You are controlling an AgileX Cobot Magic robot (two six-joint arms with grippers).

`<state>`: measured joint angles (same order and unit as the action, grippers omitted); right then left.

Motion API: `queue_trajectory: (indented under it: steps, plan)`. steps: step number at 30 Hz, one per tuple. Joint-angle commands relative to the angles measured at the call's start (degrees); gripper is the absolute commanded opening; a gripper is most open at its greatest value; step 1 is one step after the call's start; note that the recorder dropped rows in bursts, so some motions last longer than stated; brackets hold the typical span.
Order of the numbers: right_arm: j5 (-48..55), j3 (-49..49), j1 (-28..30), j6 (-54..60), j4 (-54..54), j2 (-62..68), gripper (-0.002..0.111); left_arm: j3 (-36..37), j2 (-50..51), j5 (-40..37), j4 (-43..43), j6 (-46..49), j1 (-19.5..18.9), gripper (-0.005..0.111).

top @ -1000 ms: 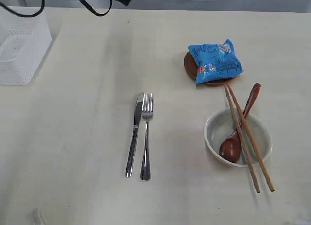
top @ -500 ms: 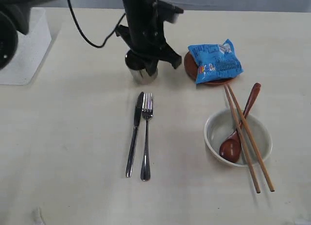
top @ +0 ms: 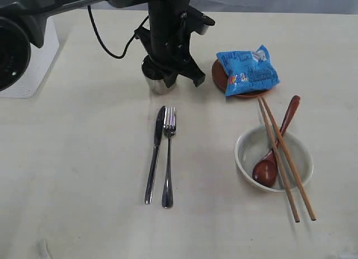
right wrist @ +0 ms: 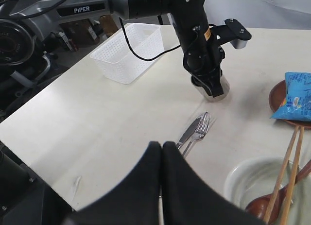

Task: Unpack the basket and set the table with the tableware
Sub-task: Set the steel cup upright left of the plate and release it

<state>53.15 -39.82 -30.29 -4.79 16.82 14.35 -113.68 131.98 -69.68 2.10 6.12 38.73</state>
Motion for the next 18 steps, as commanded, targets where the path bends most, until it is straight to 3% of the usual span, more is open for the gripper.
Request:
queue_trajectory:
  steps: [1, 5, 18]
  plan:
    - [-0.5, 0.0, -0.1, 0.2, -0.4, 0.1, 0.000, -0.1, 0.3, -0.3, 0.1, 0.1, -0.1, 0.028]
    - [-0.5, 0.0, -0.1, 0.2, -0.4, 0.1, 0.000, -0.1, 0.3, -0.3, 0.5, 0.1, -0.1, 0.038]
    - [-0.4, 0.0, -0.1, 0.2, -0.4, 0.1, 0.000, -8.4, 0.3, -0.3, -1.7, 0.1, -0.1, 0.039]
